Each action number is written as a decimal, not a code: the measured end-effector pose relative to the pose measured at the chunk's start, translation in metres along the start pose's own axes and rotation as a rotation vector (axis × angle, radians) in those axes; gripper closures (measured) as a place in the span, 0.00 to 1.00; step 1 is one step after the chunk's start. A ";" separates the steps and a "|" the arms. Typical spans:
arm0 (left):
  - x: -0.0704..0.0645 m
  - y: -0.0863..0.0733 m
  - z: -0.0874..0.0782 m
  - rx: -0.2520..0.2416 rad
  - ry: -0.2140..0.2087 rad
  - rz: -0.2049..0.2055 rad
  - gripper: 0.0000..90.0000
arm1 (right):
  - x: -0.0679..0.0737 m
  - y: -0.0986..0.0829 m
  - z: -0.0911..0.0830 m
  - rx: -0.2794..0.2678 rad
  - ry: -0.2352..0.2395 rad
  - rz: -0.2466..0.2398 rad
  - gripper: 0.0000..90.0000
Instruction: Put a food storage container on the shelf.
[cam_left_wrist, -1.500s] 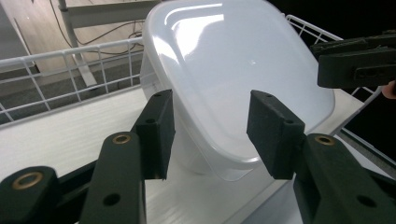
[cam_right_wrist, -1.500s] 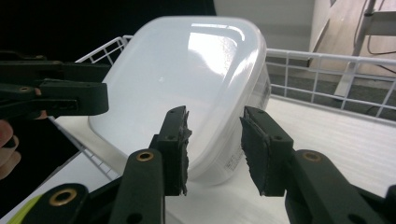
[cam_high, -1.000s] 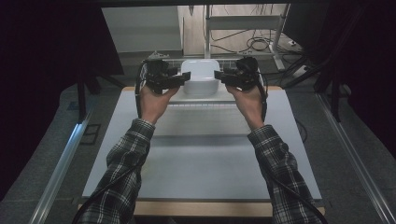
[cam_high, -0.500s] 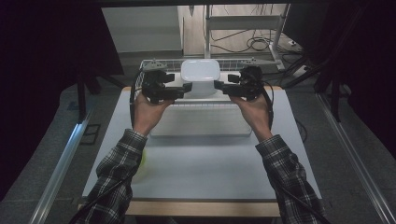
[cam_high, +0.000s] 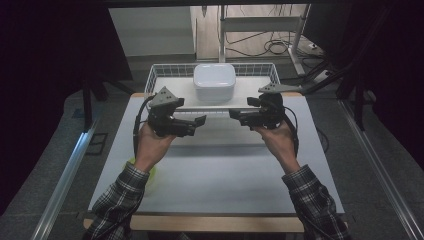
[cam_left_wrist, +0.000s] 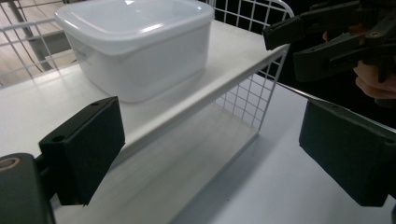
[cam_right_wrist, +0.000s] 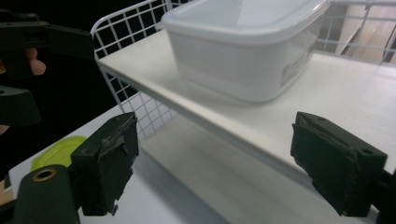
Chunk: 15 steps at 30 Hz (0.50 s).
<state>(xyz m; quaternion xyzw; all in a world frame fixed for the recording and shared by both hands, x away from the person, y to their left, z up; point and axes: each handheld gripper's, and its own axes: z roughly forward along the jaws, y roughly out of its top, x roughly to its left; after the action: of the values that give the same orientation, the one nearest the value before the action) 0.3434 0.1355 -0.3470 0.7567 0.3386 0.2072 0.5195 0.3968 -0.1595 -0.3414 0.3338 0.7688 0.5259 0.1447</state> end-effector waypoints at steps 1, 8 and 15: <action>-0.001 -0.004 -0.001 0.001 -0.004 0.002 0.07 | 0.001 -0.003 -0.001 0.002 0.003 -0.003 0.15; -0.007 -0.033 -0.008 -0.018 -0.009 0.007 0.09 | 0.008 -0.022 -0.006 0.019 0.010 -0.036 0.08; -0.012 -0.065 -0.016 -0.009 -0.025 -0.017 0.10 | 0.011 -0.043 -0.009 0.030 0.026 -0.032 0.05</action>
<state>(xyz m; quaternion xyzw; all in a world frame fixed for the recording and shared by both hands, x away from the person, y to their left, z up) 0.3056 0.1522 -0.4013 0.7539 0.3377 0.1948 0.5289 0.3680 -0.1687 -0.3754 0.3167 0.7835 0.5164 0.1381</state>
